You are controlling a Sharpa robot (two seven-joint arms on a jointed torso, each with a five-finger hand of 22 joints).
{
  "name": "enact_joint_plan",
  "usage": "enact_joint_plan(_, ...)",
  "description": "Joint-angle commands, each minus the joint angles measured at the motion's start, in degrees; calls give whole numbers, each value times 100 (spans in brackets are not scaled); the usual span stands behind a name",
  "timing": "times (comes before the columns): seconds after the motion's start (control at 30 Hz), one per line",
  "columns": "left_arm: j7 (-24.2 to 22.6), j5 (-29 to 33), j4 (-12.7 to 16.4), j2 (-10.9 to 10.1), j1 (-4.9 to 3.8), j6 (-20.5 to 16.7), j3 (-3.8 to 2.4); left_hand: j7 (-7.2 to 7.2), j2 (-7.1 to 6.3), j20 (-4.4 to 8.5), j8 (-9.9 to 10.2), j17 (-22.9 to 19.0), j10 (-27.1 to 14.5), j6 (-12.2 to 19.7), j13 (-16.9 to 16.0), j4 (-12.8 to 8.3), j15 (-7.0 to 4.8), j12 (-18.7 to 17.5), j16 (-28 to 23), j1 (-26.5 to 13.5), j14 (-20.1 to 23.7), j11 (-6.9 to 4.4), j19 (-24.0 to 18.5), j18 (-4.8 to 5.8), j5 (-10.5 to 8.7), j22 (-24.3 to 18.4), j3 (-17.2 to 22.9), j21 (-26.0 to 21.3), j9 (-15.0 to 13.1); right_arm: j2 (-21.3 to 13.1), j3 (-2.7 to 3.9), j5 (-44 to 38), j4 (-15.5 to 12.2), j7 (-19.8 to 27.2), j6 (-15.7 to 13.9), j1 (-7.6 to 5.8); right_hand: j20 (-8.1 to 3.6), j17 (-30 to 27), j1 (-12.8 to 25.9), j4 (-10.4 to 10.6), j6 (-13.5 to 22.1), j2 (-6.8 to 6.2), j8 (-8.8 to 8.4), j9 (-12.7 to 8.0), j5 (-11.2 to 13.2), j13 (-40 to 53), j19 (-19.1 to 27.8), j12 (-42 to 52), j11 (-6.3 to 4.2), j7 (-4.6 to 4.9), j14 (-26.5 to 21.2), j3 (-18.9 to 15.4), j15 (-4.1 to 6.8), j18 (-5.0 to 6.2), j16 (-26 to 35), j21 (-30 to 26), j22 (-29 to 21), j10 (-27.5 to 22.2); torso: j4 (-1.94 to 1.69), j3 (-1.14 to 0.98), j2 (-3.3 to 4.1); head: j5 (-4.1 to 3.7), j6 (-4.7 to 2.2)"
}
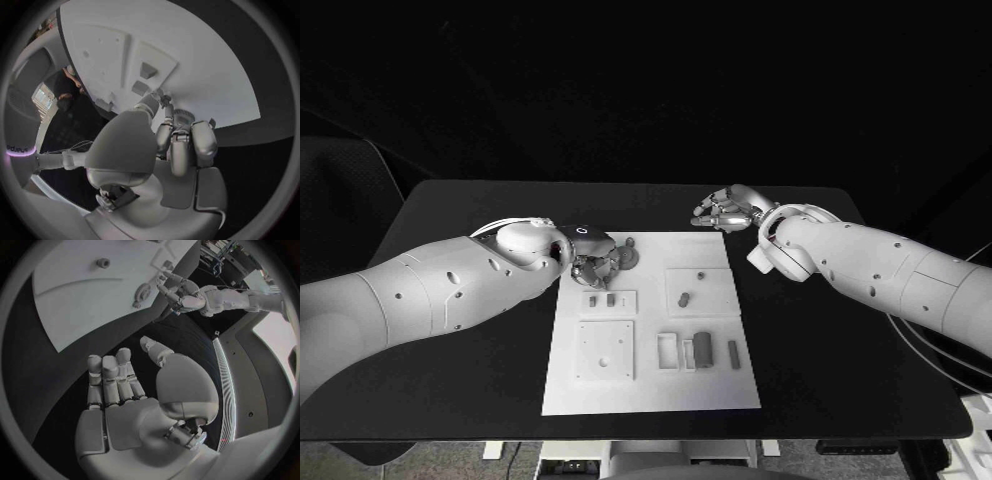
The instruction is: Assemble the parts on the task board
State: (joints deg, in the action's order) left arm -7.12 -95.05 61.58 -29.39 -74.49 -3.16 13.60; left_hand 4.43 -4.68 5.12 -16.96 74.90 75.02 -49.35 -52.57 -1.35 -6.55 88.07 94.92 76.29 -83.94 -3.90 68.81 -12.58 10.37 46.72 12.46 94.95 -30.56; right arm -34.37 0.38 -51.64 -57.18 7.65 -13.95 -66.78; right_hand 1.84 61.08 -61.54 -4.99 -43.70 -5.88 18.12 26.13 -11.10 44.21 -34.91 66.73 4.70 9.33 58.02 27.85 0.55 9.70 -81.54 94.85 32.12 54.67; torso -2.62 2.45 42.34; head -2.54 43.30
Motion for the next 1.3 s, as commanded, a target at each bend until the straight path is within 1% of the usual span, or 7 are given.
enact_joint_plan(0.03,-69,69,14,2,-1,-214,-2,-10,-60,19,32,751,11,89,-1,-19,-2,1,332,1,-71,12,1,-242,9,8,28,784,16,4,1,-13,-1,30,40,2,-4,-5,63,5,-6,-6,31,-8,29,-10,21,25,8,42,-36,30,8,-62,-27,158,-7,-48,0,1,0,-2,-9)
enact_joint_plan(0.13,-88,109,16,-9,0,-249,-2,-25,-66,19,39,736,11,136,0,-22,-2,-2,326,-1,-60,14,1,-242,9,10,30,782,24,5,1,-13,0,31,41,2,-4,-6,63,5,-6,-6,30,-8,29,-10,21,25,8,42,-36,30,8,-62,-27,159,-7,-48,2,-1,-1,0,-12)
enact_joint_plan(0.47,-132,226,50,-46,0,-301,-3,-50,-83,19,47,719,12,207,1,-29,-2,-7,320,-7,-49,16,1,-242,7,13,28,778,37,2,1,-13,0,31,40,2,-4,-6,64,4,-5,-7,30,-8,29,-10,21,26,8,42,-36,31,8,-62,-28,159,-7,-48,0,1,-1,-9,-15)
enact_joint_plan(0.67,-198,447,122,-111,-2,-349,-5,-54,-88,19,46,729,12,217,1,-30,-2,-8,324,-9,-59,16,0,-242,7,14,27,778,38,0,1,-13,2,32,44,2,-4,-6,64,3,-5,-7,30,-8,29,-11,21,26,8,42,-36,31,8,-62,-28,159,-8,-49,-3,1,-1,-11,-16)
enact_joint_plan(0.97,-210,567,160,-168,-5,-204,-6,-56,-98,19,37,781,10,215,2,-32,-1,-10,343,-13,-106,17,-1,-242,6,15,23,777,37,-5,1,-13,1,31,49,2,-5,-7,65,3,-5,-7,30,-9,29,-11,21,26,8,42,-36,32,8,-62,-28,159,-8,-49,-4,1,-2,-14,-19)
enact_joint_plan(1.13,-235,643,178,-203,-5,-235,-6,-56,-101,19,31,784,8,211,2,-33,-1,-11,344,-15,-109,18,-2,-242,6,15,22,776,35,-4,1,-13,4,31,43,2,-5,-7,65,3,-5,-7,30,-9,29,-11,21,26,8,42,-36,32,8,-62,-28,159,-8,-49,-4,3,-1,-14,-19)
enact_joint_plan(1.3,-274,910,237,-280,-6,-274,-10,-56,-106,19,25,778,6,207,3,-33,-1,-13,342,-18,-103,18,-3,-242,6,16,21,775,34,-2,1,-13,9,31,42,2,-5,-7,65,3,-5,-6,31,-9,29,-11,21,27,8,42,-36,32,8,-62,-29,160,-8,-49,-2,4,-3,-14,-27)
